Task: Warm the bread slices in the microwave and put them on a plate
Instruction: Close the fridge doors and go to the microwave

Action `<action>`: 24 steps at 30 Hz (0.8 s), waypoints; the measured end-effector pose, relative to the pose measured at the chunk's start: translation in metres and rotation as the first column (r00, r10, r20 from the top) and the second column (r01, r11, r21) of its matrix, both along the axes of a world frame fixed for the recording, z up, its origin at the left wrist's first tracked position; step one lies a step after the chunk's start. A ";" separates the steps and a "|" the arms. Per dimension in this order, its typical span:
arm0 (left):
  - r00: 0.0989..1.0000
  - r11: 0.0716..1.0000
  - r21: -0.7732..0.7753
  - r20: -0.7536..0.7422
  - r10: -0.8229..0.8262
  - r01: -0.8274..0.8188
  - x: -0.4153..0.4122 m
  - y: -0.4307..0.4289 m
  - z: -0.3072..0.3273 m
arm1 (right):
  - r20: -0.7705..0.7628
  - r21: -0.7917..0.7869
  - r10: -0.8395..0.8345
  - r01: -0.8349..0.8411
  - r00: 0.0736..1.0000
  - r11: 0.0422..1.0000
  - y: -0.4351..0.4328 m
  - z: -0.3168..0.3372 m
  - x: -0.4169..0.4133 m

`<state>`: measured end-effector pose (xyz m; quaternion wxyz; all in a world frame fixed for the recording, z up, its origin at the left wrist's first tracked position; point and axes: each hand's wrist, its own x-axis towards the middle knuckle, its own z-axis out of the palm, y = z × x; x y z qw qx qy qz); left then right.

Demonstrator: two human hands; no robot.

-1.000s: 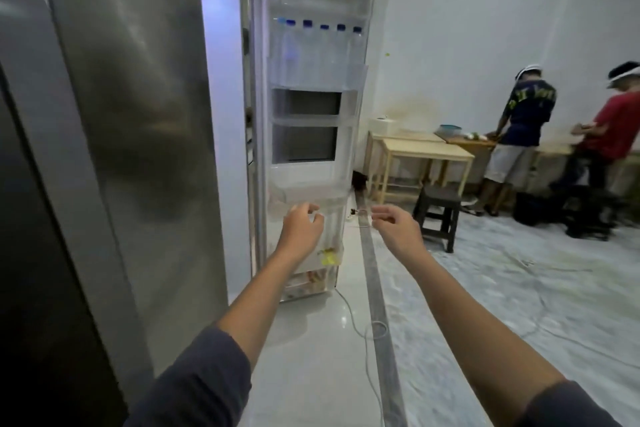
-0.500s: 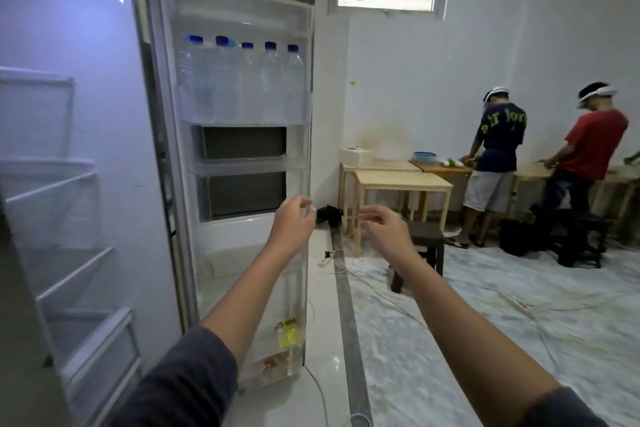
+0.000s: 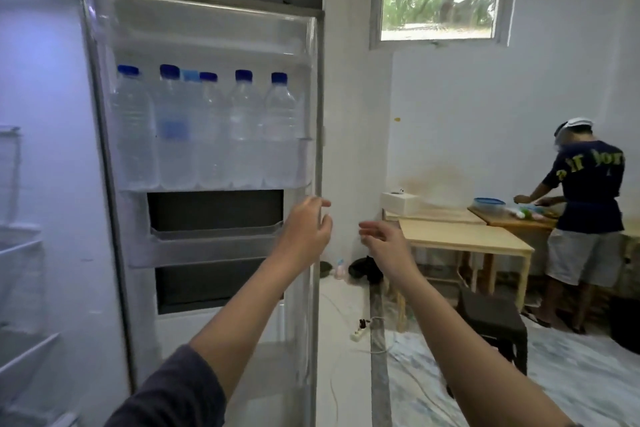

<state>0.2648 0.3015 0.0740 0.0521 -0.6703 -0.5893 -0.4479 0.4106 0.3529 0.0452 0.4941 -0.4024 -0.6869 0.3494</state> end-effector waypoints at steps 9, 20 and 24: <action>0.853 0.885 0.325 -0.295 0.430 -0.333 -0.005 0.140 0.024 | 0.009 0.102 0.317 -0.316 0.948 0.943 0.199 0.036 -0.056; 0.286 0.585 0.532 -0.541 0.791 -0.612 -0.043 0.183 -0.004 | -0.044 0.048 0.608 -0.606 0.793 0.794 0.312 0.009 -0.146; 0.187 0.504 0.590 -0.515 0.837 -0.631 -0.044 0.187 -0.012 | -0.150 0.007 0.617 -0.623 0.772 0.782 0.311 -0.005 -0.150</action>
